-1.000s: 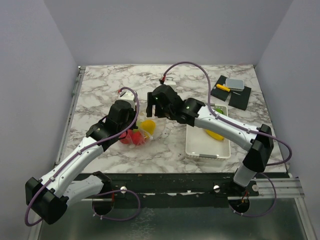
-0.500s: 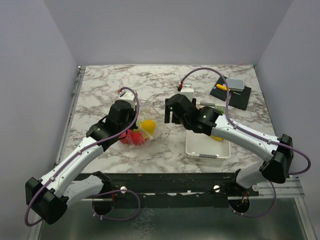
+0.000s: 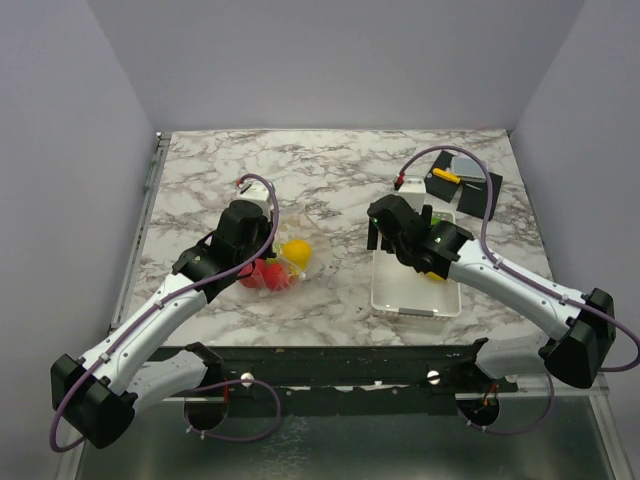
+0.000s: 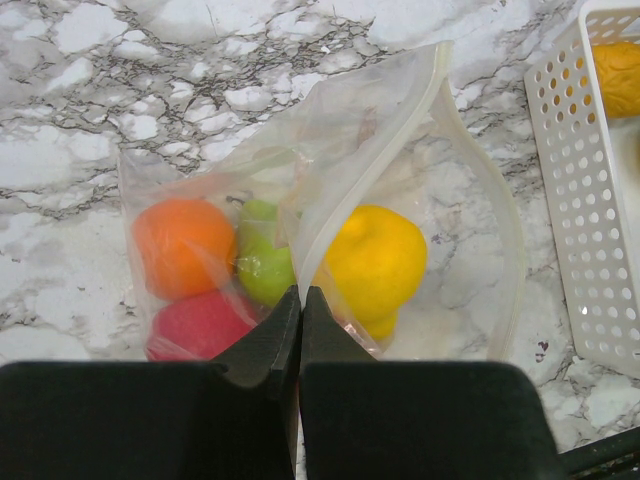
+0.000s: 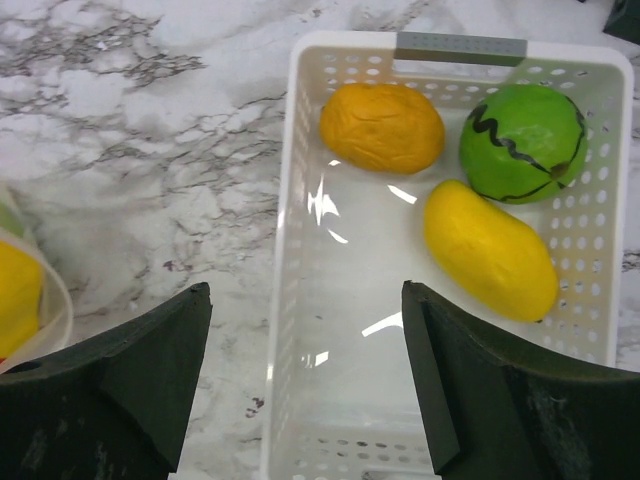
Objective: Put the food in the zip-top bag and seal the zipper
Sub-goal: Pick up the fake fruit from the bin.
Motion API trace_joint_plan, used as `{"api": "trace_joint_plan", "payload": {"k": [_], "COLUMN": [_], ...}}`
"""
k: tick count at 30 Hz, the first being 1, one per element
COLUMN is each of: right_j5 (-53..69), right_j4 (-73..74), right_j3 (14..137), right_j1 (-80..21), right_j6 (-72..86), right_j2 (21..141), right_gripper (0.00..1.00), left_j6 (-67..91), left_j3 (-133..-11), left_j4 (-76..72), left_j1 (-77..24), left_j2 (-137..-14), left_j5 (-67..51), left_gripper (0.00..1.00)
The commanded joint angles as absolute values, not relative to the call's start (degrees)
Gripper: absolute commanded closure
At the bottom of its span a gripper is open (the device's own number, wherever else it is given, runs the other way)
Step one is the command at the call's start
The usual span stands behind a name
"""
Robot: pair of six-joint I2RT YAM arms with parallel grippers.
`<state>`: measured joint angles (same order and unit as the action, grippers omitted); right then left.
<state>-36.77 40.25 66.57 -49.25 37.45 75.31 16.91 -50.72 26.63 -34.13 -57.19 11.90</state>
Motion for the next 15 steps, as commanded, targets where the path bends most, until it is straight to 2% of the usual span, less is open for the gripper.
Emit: {"api": "trace_joint_plan", "payload": {"k": [1,6,15], "right_j5": [-36.30,-31.59,-24.56], "right_j4": [38.52,35.14,32.00], "right_j3": [64.04,62.30,62.98], "right_j1": [-46.10,-42.23,-37.35], "right_j6": [35.08,33.03,31.13], "right_j2": [74.22,75.09,79.52], "right_gripper": [0.18,0.17,0.07], "left_j6": [16.55,16.45,16.44], "left_j3": [-50.01,-50.10,-50.15], "left_j4": [26.63,26.63,26.65], "left_j1": [-33.85,-33.93,-33.84], "left_j2": [-57.56,-57.80,-57.91], "left_j5": [11.07,11.07,10.82], "left_gripper": [1.00,1.00,1.00]}}
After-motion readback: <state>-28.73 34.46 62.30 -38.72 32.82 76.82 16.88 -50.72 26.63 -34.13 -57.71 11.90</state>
